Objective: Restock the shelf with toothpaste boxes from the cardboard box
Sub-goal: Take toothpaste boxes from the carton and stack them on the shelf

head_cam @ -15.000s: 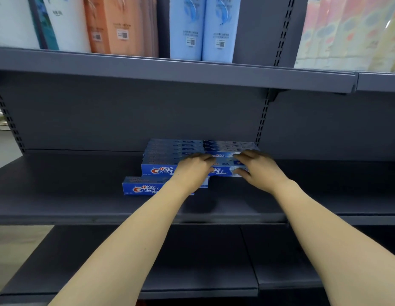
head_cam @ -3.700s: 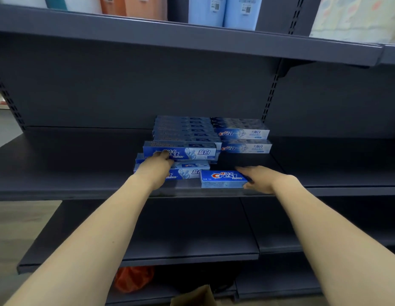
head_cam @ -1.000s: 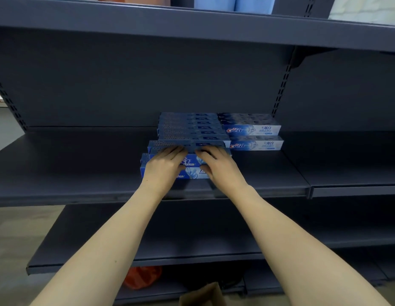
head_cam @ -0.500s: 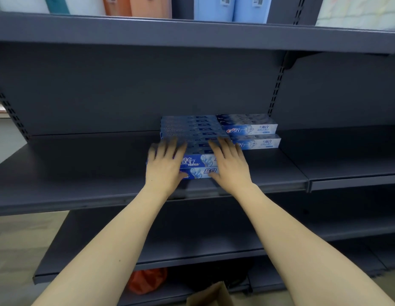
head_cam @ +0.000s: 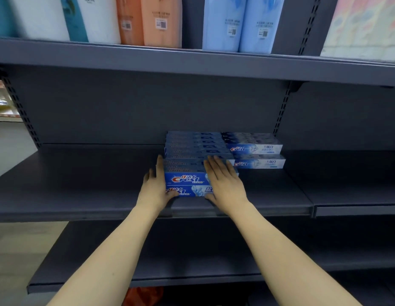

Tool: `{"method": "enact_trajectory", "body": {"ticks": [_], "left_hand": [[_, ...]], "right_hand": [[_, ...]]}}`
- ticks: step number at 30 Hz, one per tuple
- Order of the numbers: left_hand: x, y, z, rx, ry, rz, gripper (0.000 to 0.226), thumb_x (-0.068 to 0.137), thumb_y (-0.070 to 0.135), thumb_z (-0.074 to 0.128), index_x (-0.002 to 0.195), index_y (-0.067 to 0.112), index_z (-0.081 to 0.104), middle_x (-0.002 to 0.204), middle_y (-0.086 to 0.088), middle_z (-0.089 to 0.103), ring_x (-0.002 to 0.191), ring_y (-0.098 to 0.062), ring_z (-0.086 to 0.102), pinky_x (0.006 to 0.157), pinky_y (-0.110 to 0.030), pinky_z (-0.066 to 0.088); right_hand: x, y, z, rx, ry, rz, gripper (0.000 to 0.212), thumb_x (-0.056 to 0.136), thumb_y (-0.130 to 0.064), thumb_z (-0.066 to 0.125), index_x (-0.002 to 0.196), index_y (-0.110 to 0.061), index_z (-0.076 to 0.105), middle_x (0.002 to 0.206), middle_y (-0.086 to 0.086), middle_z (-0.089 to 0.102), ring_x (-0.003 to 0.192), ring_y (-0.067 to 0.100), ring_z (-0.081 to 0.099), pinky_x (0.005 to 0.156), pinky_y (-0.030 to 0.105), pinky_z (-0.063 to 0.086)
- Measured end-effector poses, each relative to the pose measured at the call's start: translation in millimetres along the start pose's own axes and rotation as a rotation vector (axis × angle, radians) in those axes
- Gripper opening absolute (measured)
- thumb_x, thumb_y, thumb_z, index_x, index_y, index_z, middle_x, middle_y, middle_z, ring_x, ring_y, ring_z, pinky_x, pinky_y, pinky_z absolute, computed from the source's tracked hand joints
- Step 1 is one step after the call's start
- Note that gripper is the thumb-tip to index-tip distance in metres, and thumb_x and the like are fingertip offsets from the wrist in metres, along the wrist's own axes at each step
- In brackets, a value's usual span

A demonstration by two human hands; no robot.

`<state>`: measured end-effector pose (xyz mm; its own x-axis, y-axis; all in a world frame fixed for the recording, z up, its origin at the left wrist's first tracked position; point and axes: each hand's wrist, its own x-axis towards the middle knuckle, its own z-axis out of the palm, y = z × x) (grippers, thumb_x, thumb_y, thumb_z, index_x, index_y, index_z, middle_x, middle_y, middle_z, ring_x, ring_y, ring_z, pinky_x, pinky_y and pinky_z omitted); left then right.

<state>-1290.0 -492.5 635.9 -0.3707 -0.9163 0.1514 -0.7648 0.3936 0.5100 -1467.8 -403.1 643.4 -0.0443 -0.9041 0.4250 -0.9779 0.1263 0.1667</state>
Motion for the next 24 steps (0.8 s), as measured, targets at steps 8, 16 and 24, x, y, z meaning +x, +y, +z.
{"method": "enact_trajectory", "body": {"ticks": [8,16,24], "left_hand": [[-5,5,-3,0.051,0.024,0.033,0.115,0.076,0.035,0.076,0.15,0.028,-0.012,0.158,-0.014,-0.01,0.138,-0.038,0.029,0.105,-0.048,0.037],[-8,8,0,0.104,0.007,0.051,0.107,0.08,0.035,0.072,0.151,0.028,-0.008,0.157,-0.011,-0.014,0.139,-0.036,0.027,0.102,-0.046,0.041],[-11,20,7,0.125,-0.007,0.075,0.093,0.082,0.035,0.069,0.151,0.027,0.006,0.158,-0.009,-0.009,0.14,-0.033,0.025,0.105,-0.045,0.039]], "right_hand": [[4,-1,5,0.057,-0.017,-0.024,0.095,0.054,-0.039,0.088,0.133,0.001,0.051,0.135,0.016,0.055,0.128,0.031,0.049,0.108,0.044,0.02],[4,6,0,0.12,-0.04,-0.076,0.084,0.086,-0.036,0.064,0.15,-0.006,0.019,0.156,0.01,0.022,0.146,0.024,0.015,0.117,0.034,-0.003],[1,15,-2,0.087,-0.053,-0.047,0.084,0.083,-0.04,0.066,0.148,-0.004,0.025,0.152,0.013,0.029,0.143,0.027,0.023,0.119,0.038,0.005]]}}
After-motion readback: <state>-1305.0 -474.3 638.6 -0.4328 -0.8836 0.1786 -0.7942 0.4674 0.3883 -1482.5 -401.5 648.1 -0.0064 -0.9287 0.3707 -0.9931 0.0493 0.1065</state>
